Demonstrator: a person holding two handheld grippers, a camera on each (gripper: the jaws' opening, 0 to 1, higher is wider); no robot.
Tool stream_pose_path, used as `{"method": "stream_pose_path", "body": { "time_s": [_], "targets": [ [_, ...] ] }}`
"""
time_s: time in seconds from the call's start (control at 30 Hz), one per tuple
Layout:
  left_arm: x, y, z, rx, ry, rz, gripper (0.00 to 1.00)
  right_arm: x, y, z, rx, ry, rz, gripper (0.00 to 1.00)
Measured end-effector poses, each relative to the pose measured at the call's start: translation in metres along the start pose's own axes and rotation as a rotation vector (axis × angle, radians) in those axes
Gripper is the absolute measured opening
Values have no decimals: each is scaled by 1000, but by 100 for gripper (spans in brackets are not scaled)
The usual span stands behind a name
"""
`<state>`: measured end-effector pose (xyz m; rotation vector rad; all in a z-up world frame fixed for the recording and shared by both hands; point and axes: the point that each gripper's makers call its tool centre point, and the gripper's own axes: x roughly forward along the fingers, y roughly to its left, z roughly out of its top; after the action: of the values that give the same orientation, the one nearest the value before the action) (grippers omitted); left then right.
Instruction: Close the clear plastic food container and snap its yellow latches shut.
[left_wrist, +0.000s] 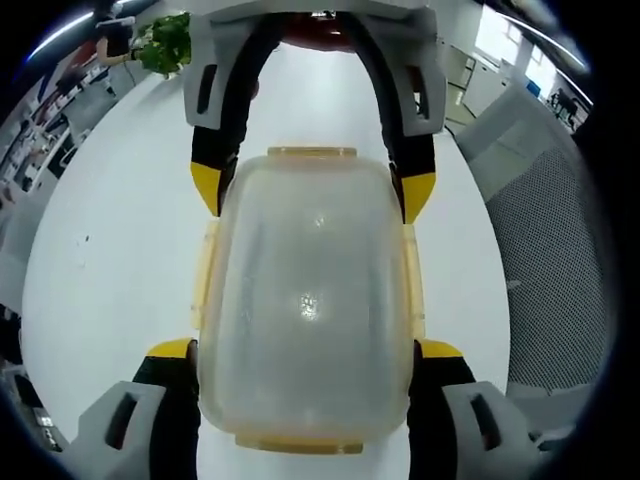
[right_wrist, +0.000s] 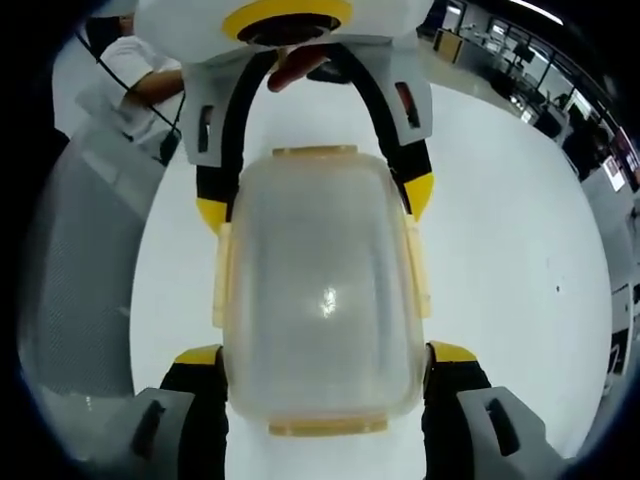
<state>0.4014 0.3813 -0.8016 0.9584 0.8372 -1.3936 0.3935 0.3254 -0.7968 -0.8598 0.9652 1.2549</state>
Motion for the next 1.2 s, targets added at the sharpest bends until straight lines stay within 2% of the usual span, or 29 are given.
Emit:
{"method": "stream_pose_path", "body": {
  "time_s": [0.4, 0.57, 1.2],
  "targets": [
    [1, 15, 1, -3, -11, -5, 87, 0, -14, 0, 7, -5, -10, 81],
    [2, 22, 1, -6, -15, -8, 87, 1, -23, 0, 5, 13, -11, 81],
    [4, 44, 0, -12, -4, -8, 88, 3, -45, 1, 9, 28, -20, 82]
  ]
}}
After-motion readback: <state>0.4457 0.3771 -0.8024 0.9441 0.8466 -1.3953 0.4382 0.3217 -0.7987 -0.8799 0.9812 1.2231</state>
